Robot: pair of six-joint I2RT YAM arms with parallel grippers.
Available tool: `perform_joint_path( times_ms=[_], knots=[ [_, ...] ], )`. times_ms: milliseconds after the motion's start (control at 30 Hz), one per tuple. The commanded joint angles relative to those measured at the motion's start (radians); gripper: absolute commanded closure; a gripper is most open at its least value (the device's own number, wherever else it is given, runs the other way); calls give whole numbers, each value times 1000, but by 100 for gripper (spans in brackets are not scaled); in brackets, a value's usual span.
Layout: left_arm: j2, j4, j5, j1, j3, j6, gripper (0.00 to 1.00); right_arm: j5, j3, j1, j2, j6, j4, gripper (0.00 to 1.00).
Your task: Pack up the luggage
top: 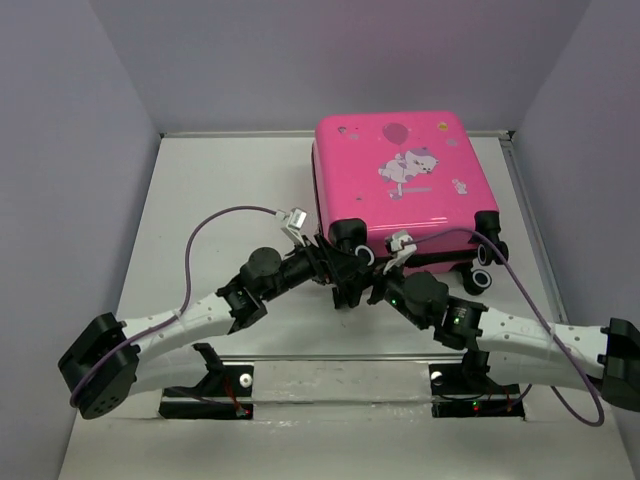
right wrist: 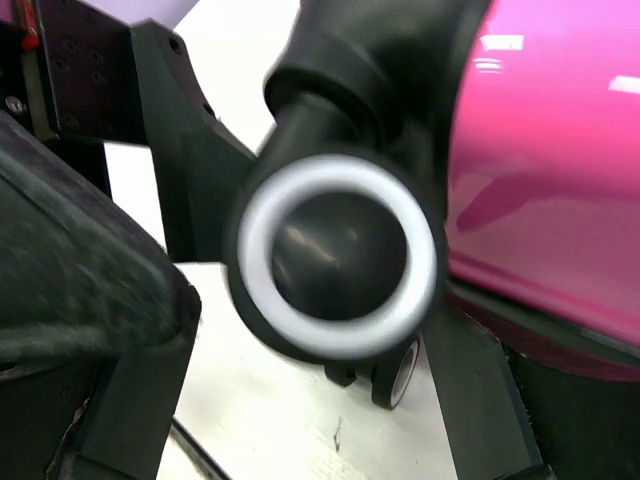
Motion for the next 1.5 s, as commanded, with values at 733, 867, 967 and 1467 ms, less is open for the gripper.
perform_joint_path(
  times_ms=[733,867,967,1467],
  knots=[
    [-320,-231,-351,69,-219,108,38,307,203,2,196,-151,244,93],
    [-204,-198,-369,43,-207,170,63,278,234,2,201,-169,224,93],
    [-94,-162,-386,6,-144,226,65,263,242,2,207,-169,219,93],
    [180,-82,-558,-89,63,365,52,183,266,2,253,-152,211,93]
  ],
)
